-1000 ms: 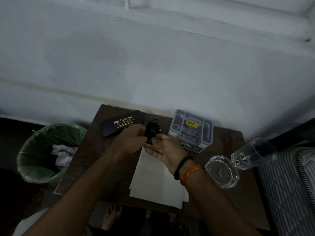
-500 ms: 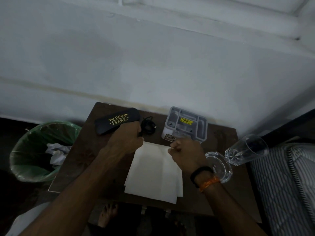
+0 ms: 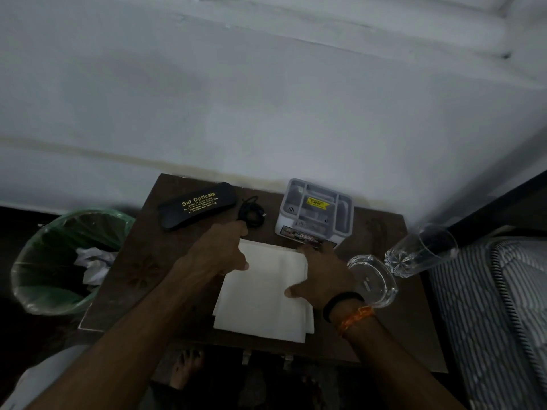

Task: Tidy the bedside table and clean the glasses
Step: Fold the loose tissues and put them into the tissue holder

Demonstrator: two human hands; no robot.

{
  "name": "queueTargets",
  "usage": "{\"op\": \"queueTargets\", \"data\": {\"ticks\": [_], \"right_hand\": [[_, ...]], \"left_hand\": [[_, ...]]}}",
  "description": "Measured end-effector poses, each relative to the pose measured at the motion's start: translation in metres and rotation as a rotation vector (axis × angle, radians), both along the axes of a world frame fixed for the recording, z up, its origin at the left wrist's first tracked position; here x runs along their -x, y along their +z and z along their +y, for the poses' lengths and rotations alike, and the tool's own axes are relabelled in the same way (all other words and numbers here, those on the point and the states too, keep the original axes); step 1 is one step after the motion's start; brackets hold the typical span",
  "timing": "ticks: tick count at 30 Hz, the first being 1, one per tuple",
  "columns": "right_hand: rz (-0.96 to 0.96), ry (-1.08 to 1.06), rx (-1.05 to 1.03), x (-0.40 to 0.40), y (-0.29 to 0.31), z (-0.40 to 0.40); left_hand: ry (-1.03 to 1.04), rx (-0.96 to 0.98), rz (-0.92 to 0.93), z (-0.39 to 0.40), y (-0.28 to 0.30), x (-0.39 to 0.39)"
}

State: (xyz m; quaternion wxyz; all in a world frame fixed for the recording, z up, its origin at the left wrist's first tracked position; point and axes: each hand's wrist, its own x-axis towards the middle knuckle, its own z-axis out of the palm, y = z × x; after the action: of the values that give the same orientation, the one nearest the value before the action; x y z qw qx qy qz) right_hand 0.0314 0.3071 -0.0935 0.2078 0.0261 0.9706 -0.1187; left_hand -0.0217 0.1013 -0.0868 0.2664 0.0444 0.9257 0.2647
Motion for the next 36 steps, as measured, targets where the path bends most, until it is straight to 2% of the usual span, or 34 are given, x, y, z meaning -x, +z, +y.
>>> {"op": "queueTargets", "data": {"ticks": [10, 15, 23, 27, 31, 36], "right_hand": [[0.05, 0.045, 0.036, 0.005, -0.006, -0.002], [0.107, 0.011, 0.146, 0.001, -0.007, -0.006], [0.045, -0.015, 0.191, 0.008, -0.013, -0.002], [0.127, 0.02, 0.195, 0.003, -0.009, -0.003], [0.167, -0.09, 0.357, 0.004, -0.007, 0.002], [-0.036, -0.308, 0.726, 0.015, 0.014, 0.016]], "left_hand": [[-0.068, 0.034, 0.05, 0.001, -0.003, 0.002], [-0.043, 0.004, 0.062, 0.003, -0.003, 0.003], [-0.06, 0.028, 0.016, 0.006, 0.001, 0.003], [-0.097, 0.017, 0.067, 0.007, 0.005, 0.004], [-0.135, -0.051, 0.079, 0.002, 0.011, 0.002], [-0.036, -0.278, 0.105, -0.012, 0.02, 0.006]]}}
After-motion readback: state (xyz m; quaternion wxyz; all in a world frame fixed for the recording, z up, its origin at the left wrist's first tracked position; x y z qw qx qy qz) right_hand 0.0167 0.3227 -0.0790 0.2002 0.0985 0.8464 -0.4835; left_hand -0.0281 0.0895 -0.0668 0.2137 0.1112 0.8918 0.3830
